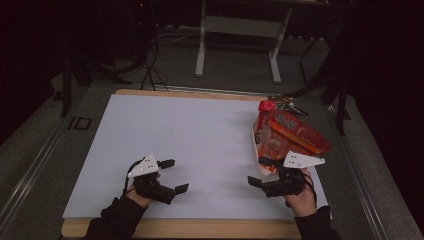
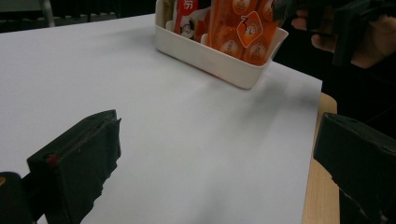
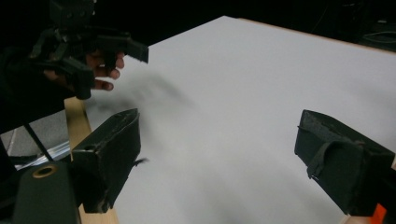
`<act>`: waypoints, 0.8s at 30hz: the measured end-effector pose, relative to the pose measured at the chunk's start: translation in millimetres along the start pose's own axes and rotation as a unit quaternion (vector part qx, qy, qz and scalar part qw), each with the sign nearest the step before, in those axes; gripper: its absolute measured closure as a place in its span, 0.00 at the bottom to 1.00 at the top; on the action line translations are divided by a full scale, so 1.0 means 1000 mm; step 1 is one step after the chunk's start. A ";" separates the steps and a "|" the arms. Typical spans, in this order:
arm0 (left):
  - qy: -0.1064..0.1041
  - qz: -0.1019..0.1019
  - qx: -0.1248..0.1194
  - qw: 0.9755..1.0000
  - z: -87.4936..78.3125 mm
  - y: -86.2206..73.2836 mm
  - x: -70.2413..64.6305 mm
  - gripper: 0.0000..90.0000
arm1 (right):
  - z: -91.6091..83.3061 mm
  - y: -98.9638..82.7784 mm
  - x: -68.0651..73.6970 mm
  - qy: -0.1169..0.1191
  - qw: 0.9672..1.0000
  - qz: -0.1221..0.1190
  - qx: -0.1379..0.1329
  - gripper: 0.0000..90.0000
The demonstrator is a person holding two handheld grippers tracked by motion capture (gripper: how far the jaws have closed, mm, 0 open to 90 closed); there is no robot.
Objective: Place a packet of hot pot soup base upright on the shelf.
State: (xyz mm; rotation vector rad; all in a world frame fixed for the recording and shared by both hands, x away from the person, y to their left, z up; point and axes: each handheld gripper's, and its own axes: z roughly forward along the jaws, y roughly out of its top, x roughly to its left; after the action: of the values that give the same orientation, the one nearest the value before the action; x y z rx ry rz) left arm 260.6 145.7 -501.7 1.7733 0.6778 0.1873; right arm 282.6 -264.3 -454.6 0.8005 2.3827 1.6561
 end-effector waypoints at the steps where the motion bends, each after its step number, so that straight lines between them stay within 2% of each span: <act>1: 0.000 0.000 0.000 1.000 0.000 0.000 0.000 0.01 | 0.000 -0.002 0.000 0.001 1.000 0.000 0.002 0.16; 12: -0.001 0.010 0.004 1.000 0.001 -0.002 -0.002 0.01 | 0.001 -0.018 0.001 -0.006 1.000 0.008 0.022 0.16; 17: 0.000 0.013 0.002 1.000 0.000 -0.003 -0.002 0.01 | -0.002 -0.019 0.000 -0.007 1.000 0.008 0.011 0.16; 24: 0.002 0.010 0.000 1.000 -0.001 -0.004 -0.001 0.01 | -0.002 -0.021 -0.003 -0.014 1.000 0.004 0.012 0.16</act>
State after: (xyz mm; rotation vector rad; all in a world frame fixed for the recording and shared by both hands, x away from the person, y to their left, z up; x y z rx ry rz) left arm 257.9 146.5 -504.6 1.7812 0.6638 0.2043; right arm 277.5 -273.0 -473.1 0.8326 2.3878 1.6124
